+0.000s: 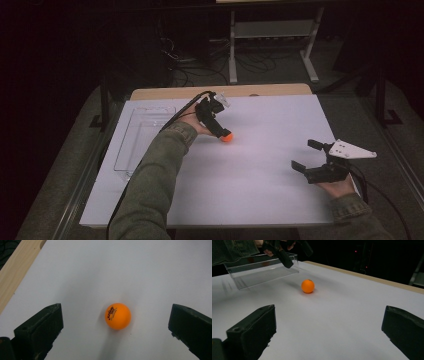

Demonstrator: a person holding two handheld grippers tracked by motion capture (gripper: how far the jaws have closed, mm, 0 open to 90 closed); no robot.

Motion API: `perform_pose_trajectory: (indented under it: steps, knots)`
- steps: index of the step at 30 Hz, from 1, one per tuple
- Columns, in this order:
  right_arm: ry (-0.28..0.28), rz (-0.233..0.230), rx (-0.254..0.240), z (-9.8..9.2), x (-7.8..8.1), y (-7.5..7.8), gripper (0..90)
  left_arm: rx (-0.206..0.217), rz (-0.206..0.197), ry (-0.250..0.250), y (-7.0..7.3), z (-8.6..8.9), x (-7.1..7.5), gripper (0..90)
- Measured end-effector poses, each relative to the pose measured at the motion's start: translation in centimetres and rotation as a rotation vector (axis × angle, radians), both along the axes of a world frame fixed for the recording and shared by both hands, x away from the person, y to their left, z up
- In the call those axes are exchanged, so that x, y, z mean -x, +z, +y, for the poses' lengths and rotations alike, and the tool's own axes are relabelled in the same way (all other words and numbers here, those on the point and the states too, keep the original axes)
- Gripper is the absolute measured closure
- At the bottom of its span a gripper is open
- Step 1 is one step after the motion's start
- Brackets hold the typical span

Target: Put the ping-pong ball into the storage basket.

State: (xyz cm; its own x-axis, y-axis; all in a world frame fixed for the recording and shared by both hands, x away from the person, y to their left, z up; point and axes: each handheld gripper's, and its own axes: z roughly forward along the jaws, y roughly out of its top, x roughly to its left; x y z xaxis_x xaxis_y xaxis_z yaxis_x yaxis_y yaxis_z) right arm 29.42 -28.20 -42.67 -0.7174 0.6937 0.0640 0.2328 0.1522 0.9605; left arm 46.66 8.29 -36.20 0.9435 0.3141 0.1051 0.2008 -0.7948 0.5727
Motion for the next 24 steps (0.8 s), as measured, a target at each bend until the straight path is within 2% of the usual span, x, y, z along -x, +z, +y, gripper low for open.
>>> perform_pose_trajectory:
  steps: [10, 24]
  knots:
    - [0.003, 0.0, 0.006, 0.1, 0.0, 0.0, 0.0, -0.011, 0.008, -0.011, -1.0, -0.3, -0.6, 0.0]
    - [0.008, -0.002, 0.012, 0.2, 0.0, -0.1, 0.0, -0.09, 0.021, -0.033, -2.7, -1.2, -0.9, 0.0]
